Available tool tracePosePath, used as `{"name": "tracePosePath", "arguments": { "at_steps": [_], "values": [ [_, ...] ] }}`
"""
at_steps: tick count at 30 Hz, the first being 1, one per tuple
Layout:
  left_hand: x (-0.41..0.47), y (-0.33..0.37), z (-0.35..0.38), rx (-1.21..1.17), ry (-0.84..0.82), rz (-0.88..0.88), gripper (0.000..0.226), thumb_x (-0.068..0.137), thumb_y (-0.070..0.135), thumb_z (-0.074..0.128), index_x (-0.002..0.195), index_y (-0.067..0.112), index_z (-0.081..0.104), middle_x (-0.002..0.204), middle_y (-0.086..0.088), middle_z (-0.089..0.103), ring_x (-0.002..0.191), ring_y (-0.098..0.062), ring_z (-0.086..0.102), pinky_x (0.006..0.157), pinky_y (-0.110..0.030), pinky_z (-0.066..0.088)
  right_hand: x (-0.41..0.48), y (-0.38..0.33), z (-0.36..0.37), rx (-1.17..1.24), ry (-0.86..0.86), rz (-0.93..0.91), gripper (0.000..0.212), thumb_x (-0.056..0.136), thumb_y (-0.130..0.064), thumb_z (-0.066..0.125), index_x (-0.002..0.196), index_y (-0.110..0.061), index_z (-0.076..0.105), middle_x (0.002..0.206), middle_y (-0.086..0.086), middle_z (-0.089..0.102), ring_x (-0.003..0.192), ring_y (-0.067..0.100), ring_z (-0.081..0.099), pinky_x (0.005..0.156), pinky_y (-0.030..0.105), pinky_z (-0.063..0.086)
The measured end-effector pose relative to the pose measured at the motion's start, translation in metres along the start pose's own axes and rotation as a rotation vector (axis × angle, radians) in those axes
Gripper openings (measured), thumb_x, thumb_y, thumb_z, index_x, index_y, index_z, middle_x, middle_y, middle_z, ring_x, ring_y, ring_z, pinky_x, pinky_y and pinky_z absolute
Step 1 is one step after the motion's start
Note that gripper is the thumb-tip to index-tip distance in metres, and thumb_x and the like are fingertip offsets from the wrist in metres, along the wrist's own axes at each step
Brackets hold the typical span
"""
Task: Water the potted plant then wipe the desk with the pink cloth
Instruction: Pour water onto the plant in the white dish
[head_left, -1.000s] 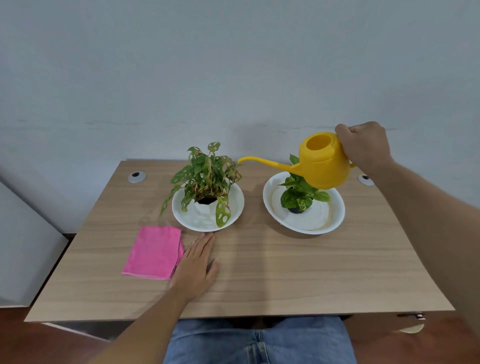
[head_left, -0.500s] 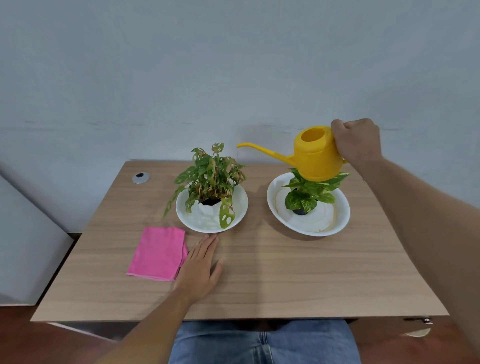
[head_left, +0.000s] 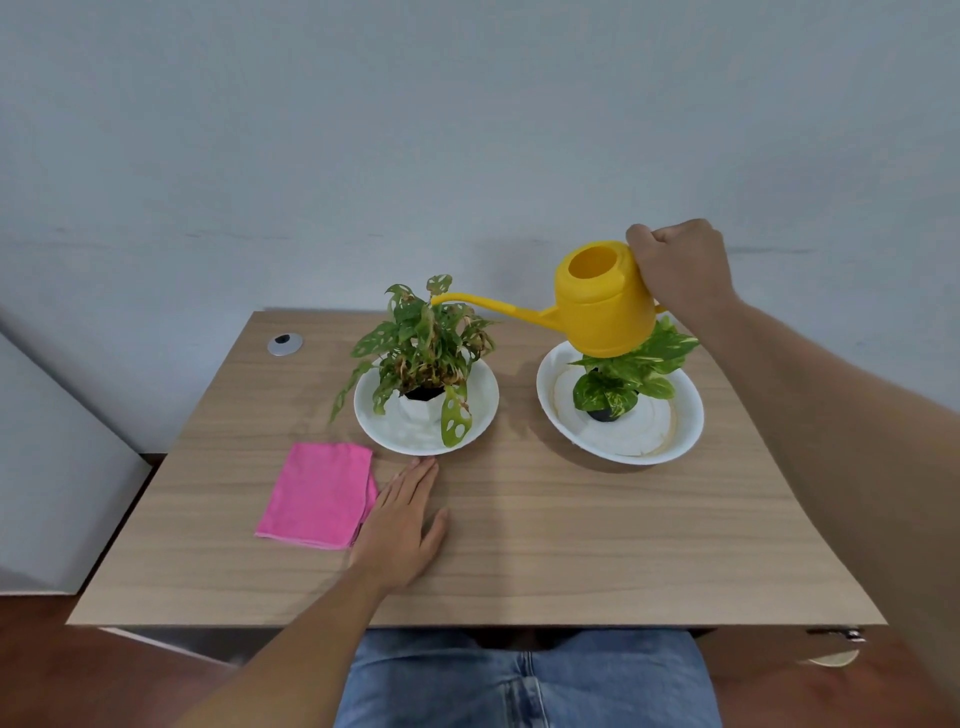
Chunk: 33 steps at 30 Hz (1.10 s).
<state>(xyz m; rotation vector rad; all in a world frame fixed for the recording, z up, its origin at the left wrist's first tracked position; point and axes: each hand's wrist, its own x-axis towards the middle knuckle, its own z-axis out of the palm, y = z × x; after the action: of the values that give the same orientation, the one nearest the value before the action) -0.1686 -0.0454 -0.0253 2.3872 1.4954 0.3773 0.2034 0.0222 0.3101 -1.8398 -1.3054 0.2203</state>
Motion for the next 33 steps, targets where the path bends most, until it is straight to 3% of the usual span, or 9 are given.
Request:
{"name": "tracePosePath", "arguments": {
  "at_steps": [10, 15, 33],
  "values": [
    [0.001, 0.000, 0.002, -0.021, -0.002, 0.005, 0.076, 0.111, 0.055, 0.040, 0.176, 0.022, 0.021, 0.183, 0.003, 0.022, 0.170, -0.015, 0.015, 0.138, -0.035, 0.007, -0.010, 0.026, -0.026, -0.044, -0.009, 0.036, 0.053, 0.094, -0.032, 0.060, 0.053, -0.015, 0.032, 0.047, -0.001, 0.027, 0.051, 0.020, 0.026, 0.054, 0.032, 0.028],
    [0.002, 0.001, 0.002, -0.021, -0.002, 0.000, 0.075, 0.111, 0.052, 0.043, 0.177, 0.023, 0.020, 0.183, 0.004, 0.022, 0.170, -0.014, 0.015, 0.138, -0.035, 0.007, -0.013, 0.040, -0.043, -0.074, 0.019, 0.067, 0.052, 0.096, -0.032, 0.059, 0.055, -0.011, 0.035, 0.056, 0.009, 0.035, 0.056, 0.023, 0.032, 0.056, 0.034, 0.032],
    [0.000, 0.001, 0.001, -0.008, 0.001, 0.001, 0.075, 0.112, 0.054, 0.040, 0.177, 0.023, 0.017, 0.184, 0.005, 0.018, 0.170, -0.012, 0.010, 0.136, -0.029, 0.000, -0.028, 0.062, -0.044, -0.047, 0.072, 0.205, 0.052, 0.097, -0.029, 0.058, 0.054, -0.011, 0.035, 0.055, 0.008, 0.033, 0.054, 0.022, 0.032, 0.055, 0.034, 0.032]
  ]
}}
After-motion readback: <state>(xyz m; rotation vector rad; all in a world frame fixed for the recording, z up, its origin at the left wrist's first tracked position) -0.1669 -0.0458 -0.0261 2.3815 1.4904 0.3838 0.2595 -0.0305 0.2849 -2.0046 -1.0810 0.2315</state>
